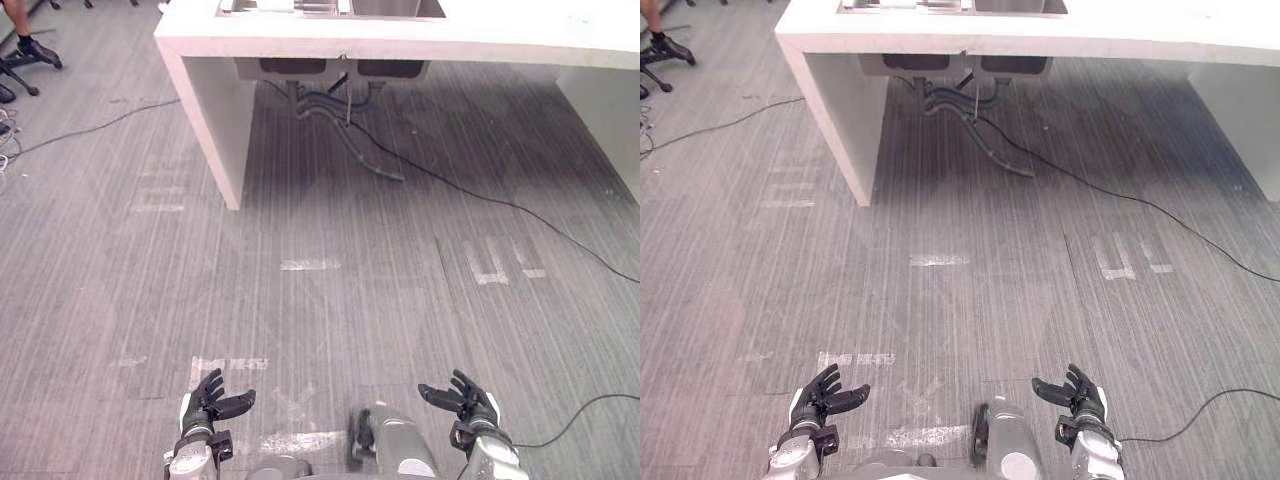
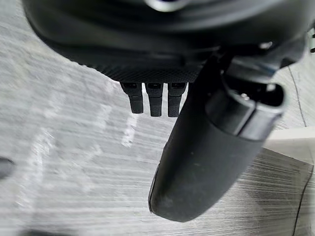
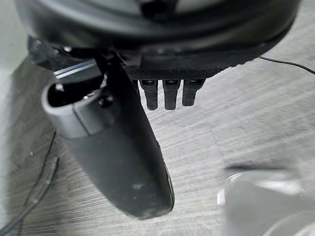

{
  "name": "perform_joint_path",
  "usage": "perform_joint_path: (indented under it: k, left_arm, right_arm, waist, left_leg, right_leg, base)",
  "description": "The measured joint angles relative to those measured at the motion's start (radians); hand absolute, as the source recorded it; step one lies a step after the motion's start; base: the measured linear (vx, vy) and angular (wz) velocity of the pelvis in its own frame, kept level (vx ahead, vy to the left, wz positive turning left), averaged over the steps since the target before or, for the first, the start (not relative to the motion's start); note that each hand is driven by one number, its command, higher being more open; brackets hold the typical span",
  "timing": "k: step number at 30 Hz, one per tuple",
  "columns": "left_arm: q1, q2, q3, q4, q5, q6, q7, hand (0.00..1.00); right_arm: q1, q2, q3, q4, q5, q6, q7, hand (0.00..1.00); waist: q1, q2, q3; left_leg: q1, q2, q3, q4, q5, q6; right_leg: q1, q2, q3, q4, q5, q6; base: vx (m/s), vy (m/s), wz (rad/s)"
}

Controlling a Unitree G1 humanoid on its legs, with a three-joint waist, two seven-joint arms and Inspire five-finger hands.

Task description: Walk over to the sink, pick up the cup, carry it to the dishwasher, place the cup inside the dishwasher, then close the dishwasher door

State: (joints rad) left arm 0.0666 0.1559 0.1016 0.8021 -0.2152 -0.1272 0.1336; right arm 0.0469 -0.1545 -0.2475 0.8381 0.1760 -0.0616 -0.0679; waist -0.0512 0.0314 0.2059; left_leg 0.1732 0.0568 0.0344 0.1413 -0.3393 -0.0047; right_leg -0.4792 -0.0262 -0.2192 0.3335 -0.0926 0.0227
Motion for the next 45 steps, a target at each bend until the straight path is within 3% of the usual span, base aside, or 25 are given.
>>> perform_joint_path:
  k: [1, 2, 3, 6, 8, 9, 12, 13, 14, 16, 17, 18, 20, 22, 23, 25, 27, 32, 33, 34, 35, 37, 40, 42, 45]
  left_arm:
    - [-0.006, -0.001, -0.004, 0.005, 0.0, 0.0, 0.0, 0.9]
    - [-0.02, -0.011, -0.007, 0.027, 0.0, -0.005, -0.002, 0.9]
    - [-0.034, -0.014, -0.006, 0.034, 0.001, -0.006, -0.005, 0.9]
    - [-0.028, -0.05, 0.012, 0.025, 0.0, -0.01, -0.005, 0.9]
    - [-0.001, -0.062, 0.012, -0.035, -0.002, -0.011, -0.008, 0.9]
    - [0.009, -0.065, 0.011, -0.061, -0.002, -0.01, -0.008, 0.9]
    - [0.032, -0.088, 0.007, -0.222, -0.023, -0.011, -0.004, 0.9]
    - [0.032, -0.089, 0.007, -0.284, -0.025, -0.01, 0.002, 0.9]
    - [0.035, -0.089, 0.006, -0.337, -0.028, -0.01, 0.015, 0.9]
    - [0.05, -0.106, 0.005, -0.5, -0.039, -0.011, 0.052, 0.9]
    - [0.054, -0.097, 0.008, -0.597, -0.037, -0.012, 0.073, 0.9]
    - [0.054, -0.086, 0.009, -0.64, -0.036, -0.012, 0.084, 0.9]
    - [0.043, -0.076, 0.021, -0.813, -0.015, -0.011, 0.11, 0.9]
    - [0.043, -0.063, 0.041, -0.988, 0.067, -0.024, 0.145, 0.9]
    - [0.027, -0.044, 0.05, -1.032, 0.095, -0.032, 0.156, 0.9]
    - [-0.011, -0.013, 0.054, -1.093, 0.17, -0.044, 0.204, 0.9]
    - [-0.02, -0.002, 0.056, -1.166, 0.256, -0.075, 0.262, 0.9]
    - [-0.025, 0.036, 0.059, -1.163, 0.299, -0.101, 0.277, 0.9]
    - [-0.034, 0.052, 0.057, -1.146, 0.304, -0.101, 0.273, 0.9]
    - [-0.052, 0.103, 0.041, -1.103, 0.317, -0.098, 0.258, 0.9]
    - [-0.063, 0.127, 0.025, -1.047, 0.329, -0.091, 0.239, 0.9]
    - [-0.105, 0.2, -0.008, -0.993, 0.335, -0.079, 0.199, 0.9]
    - [-0.19, 0.277, -0.111, -0.961, 0.368, -0.061, 0.09, 0.9]
    - [-0.225, 0.372, -0.179, -0.993, 0.41, -0.076, 0.026, 0.9]
    - [-0.289, 0.463, -0.226, -1.002, 0.453, -0.108, -0.023, 0.9]
  right_arm:
    - [0.006, -0.006, 0.0, -0.004, 0.0, -0.001, -0.002, 0.9]
    - [0.002, -0.016, -0.002, -0.003, 0.0, 0.001, -0.006, 0.9]
    - [-0.01, -0.012, -0.001, -0.008, 0.0, 0.0, -0.007, 0.9]
    - [-0.003, -0.008, 0.018, -0.024, 0.004, -0.001, -0.005, 0.9]
    - [0.004, 0.024, 0.026, -0.052, 0.03, -0.014, -0.008, 0.9]
    - [0.006, 0.033, 0.026, -0.068, 0.034, -0.02, -0.011, 0.9]
    - [-0.007, 0.045, 0.026, -0.106, 0.039, -0.043, -0.013, 0.9]
    - [-0.023, 0.043, 0.027, -0.087, 0.04, -0.04, -0.014, 0.9]
    - [-0.028, 0.042, 0.029, -0.074, 0.039, -0.039, -0.017, 0.9]
    - [-0.005, 0.026, 0.038, -0.063, 0.038, -0.039, -0.023, 0.9]
    - [0.004, 0.025, 0.041, -0.037, 0.036, -0.037, -0.025, 0.9]
    - [0.006, 0.027, 0.042, -0.021, 0.035, -0.034, -0.025, 0.9]
    - [0.013, 0.029, 0.03, -0.002, 0.034, -0.029, -0.027, 0.9]
    - [0.015, 0.032, 0.022, 0.014, 0.026, -0.026, -0.019, 0.9]
    - [0.026, 0.035, 0.021, 0.015, 0.026, -0.026, -0.015, 0.9]
    - [0.026, 0.04, 0.025, 0.009, 0.026, -0.027, -0.001, 0.9]
    - [0.039, 0.043, 0.06, -0.01, 0.021, -0.034, 0.019, 0.9]
    - [0.042, 0.044, 0.08, -0.021, 0.018, -0.038, 0.054, 0.9]
    - [0.047, 0.042, 0.08, -0.022, 0.018, -0.038, 0.057, 0.9]
    - [0.073, 0.035, 0.08, -0.021, 0.018, -0.039, 0.062, 0.9]
    - [0.077, 0.004, 0.08, -0.002, 0.017, -0.038, 0.062, 0.9]
    - [0.082, -0.018, 0.076, -0.002, 0.018, -0.035, 0.066, 0.9]
    - [0.127, -0.029, 0.078, -0.027, 0.02, -0.033, 0.078, 0.9]
    - [0.165, -0.027, 0.077, -0.108, 0.023, -0.041, 0.085, 0.9]
    - [0.157, -0.038, 0.076, -0.126, 0.027, -0.052, 0.091, 0.9]
  waist:
    - [-0.003, 0.0, -0.001]
    - [-0.003, 0.016, -0.003]
    - [-0.005, 0.015, -0.002]
    - [-0.001, 0.02, 0.006]
    - [0.028, 0.0, 0.02]
    - [0.037, -0.006, 0.022]
    - [0.077, -0.015, 0.022]
    - [0.092, -0.026, 0.03]
    - [0.102, -0.04, 0.038]
    - [0.123, -0.035, 0.039]
    - [0.138, -0.034, 0.037]
    - [0.14, -0.045, 0.032]
    - [0.129, -0.079, 0.022]
    - [0.127, -0.08, 0.021]
    - [0.118, -0.08, 0.021]
    - [0.108, -0.078, 0.02]
    - [0.093, -0.067, 0.006]
    - [0.058, -0.051, -0.015]
    - [0.051, -0.055, -0.021]
    - [0.032, -0.063, -0.026]
    - [0.032, -0.019, -0.037]
    - [0.034, -0.003, -0.044]
    - [0.025, 0.002, -0.041]
    - [0.034, 0.0, -0.044]
    - [0.04, 0.007, -0.056]
  left_leg:
    - [0.017, 0.007, -0.012, 0.002, -0.011, -0.019]
    - [0.026, 0.035, -0.025, 0.053, -0.023, -0.045]
    - [-0.019, 0.042, -0.026, 0.178, 0.007, -0.096]
    - [-0.187, 0.095, -0.028, 0.676, 0.162, -0.139]
    - [-0.335, 0.172, 0.05, 1.022, 0.144, -0.106]
    - [-0.372, 0.185, 0.072, 1.049, 0.138, -0.095]
    - [-0.584, 0.182, 0.148, 0.916, 0.106, -0.058]
    - [-0.628, 0.145, 0.153, 0.741, 0.102, -0.055]
    - [-0.636, 0.1, 0.152, 0.578, 0.114, -0.058]
    - [-0.623, 0.031, 0.136, 0.148, 0.255, -0.074]
    - [-0.617, 0.019, 0.117, 0.121, 0.393, -0.028]
    - [-0.612, 0.005, 0.112, 0.127, 0.437, 0.016]
    - [-0.609, -0.046, 0.115, 0.176, 0.408, 0.055]
    - [-0.568, -0.047, 0.13, 0.284, 0.292, 0.069]
    - [-0.522, -0.055, 0.121, 0.289, 0.257, 0.076]
    - [-0.416, -0.065, 0.113, 0.258, 0.211, 0.078]
    - [-0.285, -0.056, 0.096, 0.186, 0.164, 0.074]
    - [-0.109, -0.002, 0.062, 0.098, 0.104, 0.007]
    - [-0.1, 0.004, 0.055, 0.096, 0.094, -0.007]
    - [-0.074, 0.005, 0.045, 0.101, 0.066, -0.044]
    - [-0.057, 0.052, 0.03, 0.106, 0.053, -0.062]
    - [-0.066, 0.075, 0.022, 0.154, 0.082, -0.098]
    - [-0.168, 0.128, -0.021, 0.478, 0.123, -0.144]
    - [-0.264, 0.171, 0.032, 0.649, 0.08, -0.115]
    - [-0.345, 0.172, 0.08, 0.479, 0.059, -0.076]
  right_leg:
    - [0.004, 0.0, 0.009, 0.001, 0.082, -0.017]
    - [0.001, 0.009, -0.001, 0.077, 0.097, -0.083]
    - [0.014, 0.011, -0.009, 0.117, 0.032, -0.096]
    - [0.196, 0.046, -0.027, 0.036, -0.025, -0.112]
    - [0.425, 0.085, -0.008, -0.102, -0.034, -0.126]
    - [0.466, 0.087, -0.001, -0.132, -0.036, -0.128]
    - [0.595, 0.091, 0.035, -0.269, -0.048, -0.112]
    - [0.627, 0.075, 0.044, -0.281, -0.069, -0.102]
    - [0.651, 0.056, 0.051, -0.281, -0.093, -0.089]
    - [0.701, 0.041, 0.069, -0.285, -0.155, -0.049]
    - [0.742, 0.04, 0.09, -0.286, -0.191, -0.025]
    - [0.753, 0.029, 0.096, -0.284, -0.198, -0.015]
    - [0.725, -0.04, 0.127, -0.172, -0.194, -0.006]
    - [0.629, -0.063, 0.169, 0.155, -0.153, 0.121]
    - [0.578, -0.081, 0.184, 0.33, -0.084, 0.253]
    - [0.457, -0.118, 0.18, 0.612, -0.095, 0.222]
    - [0.321, -0.157, 0.116, 0.69, -0.16, 0.1]
    - [0.125, -0.11, 0.064, 0.271, -0.16, 0.048]
    - [0.123, -0.089, 0.073, 0.166, -0.124, 0.048]
    - [0.141, -0.074, 0.091, 0.028, 0.075, 0.022]
    - [0.155, -0.042, 0.08, 0.055, 0.089, -0.01]
    - [0.171, -0.03, 0.063, 0.079, 0.021, -0.035]
    - [0.311, -0.011, 0.009, 0.023, -0.024, -0.065]
    - [0.422, 0.009, 0.003, -0.069, -0.026, -0.07]
    - [0.457, 0.001, 0.007, -0.119, -0.025, -0.067]
  base:
    - [0.67, -0.207, 0.5]
    - [0.68, -0.232, 0.33]
    - [0.67, -0.237, 0.26]
    - [0.71, -0.243, 0.2]
    - [0.65, -0.178, -0.02]
    - [0.53, -0.139, -0.15]
    - [0.49, -0.056, -0.23]
    - [0.4, 0.042, -0.17]
    - [0.52, 0.087, -0.16]
    - [0.62, 0.147, -0.24]
    - [0.58, 0.176, -0.33]
    - [0.75, 0.255, -0.15]
    - [0.76, 0.254, 0.03]
    - [0.61, 0.197, -0.08]
    - [0.45, 0.124, 0.14]
    - [0.52, 0.115, 0.13]
    - [0.5, 0.057, 0.1]
    - [0.47, -0.137, 0.16]
    - [0.49, -0.218, 0.64]
    - [0.53, -0.232, 0.53]
    - [0.53, -0.224, 0.39]
    - [0.51, -0.272, 0.25]
    - [0.42, -0.268, 0.42]
    - [0.37, -0.178, 0.04]
    - [0.18, -0.04, -0.01]
